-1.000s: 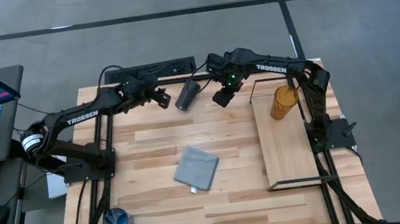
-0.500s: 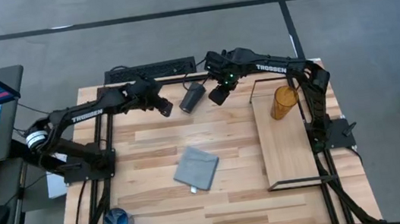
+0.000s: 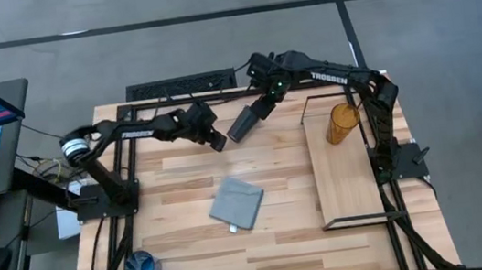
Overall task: Stack small to large cups/mugs on shelf
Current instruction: Put the black cup on the shelf
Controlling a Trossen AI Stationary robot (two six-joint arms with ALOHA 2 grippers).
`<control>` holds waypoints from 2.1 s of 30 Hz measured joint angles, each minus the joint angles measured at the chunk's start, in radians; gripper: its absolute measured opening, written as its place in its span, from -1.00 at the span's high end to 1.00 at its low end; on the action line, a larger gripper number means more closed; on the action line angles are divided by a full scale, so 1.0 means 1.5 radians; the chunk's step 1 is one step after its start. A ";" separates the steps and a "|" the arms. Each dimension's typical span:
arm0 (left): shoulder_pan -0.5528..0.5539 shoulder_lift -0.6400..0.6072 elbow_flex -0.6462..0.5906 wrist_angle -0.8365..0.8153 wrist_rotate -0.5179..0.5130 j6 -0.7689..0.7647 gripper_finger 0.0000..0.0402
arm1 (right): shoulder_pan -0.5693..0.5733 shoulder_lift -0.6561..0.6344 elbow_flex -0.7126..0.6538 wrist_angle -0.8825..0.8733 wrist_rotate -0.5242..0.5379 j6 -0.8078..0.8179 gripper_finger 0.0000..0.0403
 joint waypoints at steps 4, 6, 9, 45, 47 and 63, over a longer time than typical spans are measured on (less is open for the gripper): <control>-0.022 0.038 0.003 0.042 0.023 -0.033 0.11 | -0.007 0.000 0.000 -0.007 0.000 0.000 0.36; -0.035 0.055 0.007 0.056 0.014 -0.043 0.11 | -0.009 0.000 0.000 -0.016 0.000 0.000 0.36; -0.046 0.071 0.019 0.099 0.007 -0.055 0.11 | -0.009 0.000 0.000 -0.041 0.000 0.000 0.37; -0.071 0.079 0.040 0.111 -0.007 -0.058 0.11 | -0.022 0.000 -0.110 0.111 -0.087 0.102 0.37; -0.071 0.079 0.040 0.111 -0.007 -0.058 0.11 | -0.024 0.000 -0.110 0.129 -0.085 0.092 0.37; -0.054 0.079 0.040 0.017 -0.104 -0.034 0.11 | -0.038 0.000 -0.110 0.180 -0.090 0.104 0.37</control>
